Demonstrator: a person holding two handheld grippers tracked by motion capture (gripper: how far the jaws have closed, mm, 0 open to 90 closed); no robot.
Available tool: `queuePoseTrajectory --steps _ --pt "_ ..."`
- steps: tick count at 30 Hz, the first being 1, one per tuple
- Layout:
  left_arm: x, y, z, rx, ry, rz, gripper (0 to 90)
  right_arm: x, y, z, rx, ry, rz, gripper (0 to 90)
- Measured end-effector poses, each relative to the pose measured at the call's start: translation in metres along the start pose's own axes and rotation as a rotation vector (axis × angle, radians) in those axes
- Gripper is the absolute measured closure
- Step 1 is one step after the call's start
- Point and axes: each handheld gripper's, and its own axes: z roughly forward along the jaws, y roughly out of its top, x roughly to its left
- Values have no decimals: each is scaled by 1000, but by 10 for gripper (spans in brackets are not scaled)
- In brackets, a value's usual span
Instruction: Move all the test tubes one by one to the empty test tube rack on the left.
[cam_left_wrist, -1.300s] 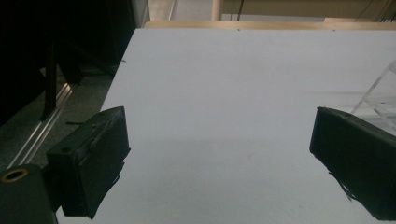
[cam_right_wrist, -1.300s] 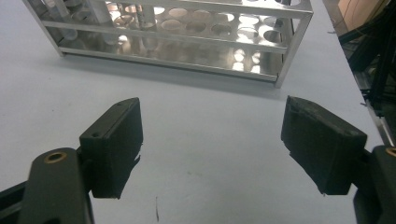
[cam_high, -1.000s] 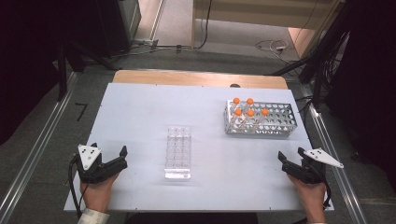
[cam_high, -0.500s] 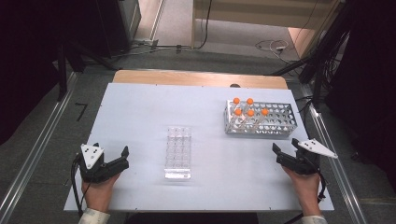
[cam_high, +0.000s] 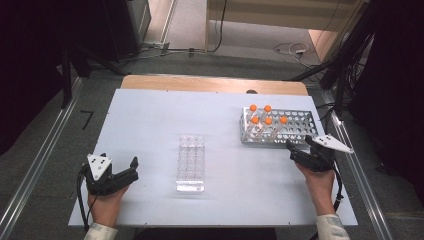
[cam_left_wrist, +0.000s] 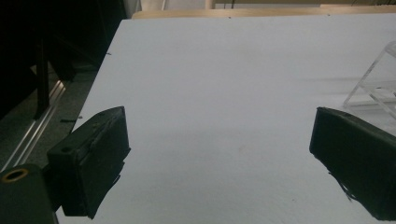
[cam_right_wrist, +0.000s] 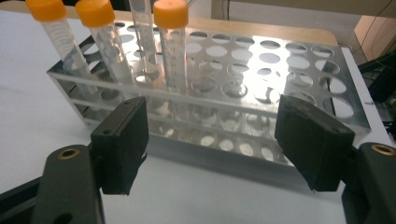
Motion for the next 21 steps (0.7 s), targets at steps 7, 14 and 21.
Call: queuePoseTrajectory --steps 7,14,21 --pt "2 0 0 1 5 -7 45 5 12 17 -8 13 -24 318" --pt "1 0 0 2 7 -2 45 11 19 33 -7 26 -44 418" --pt "2 0 0 6 13 -2 46 15 22 44 -9 32 -60 569"
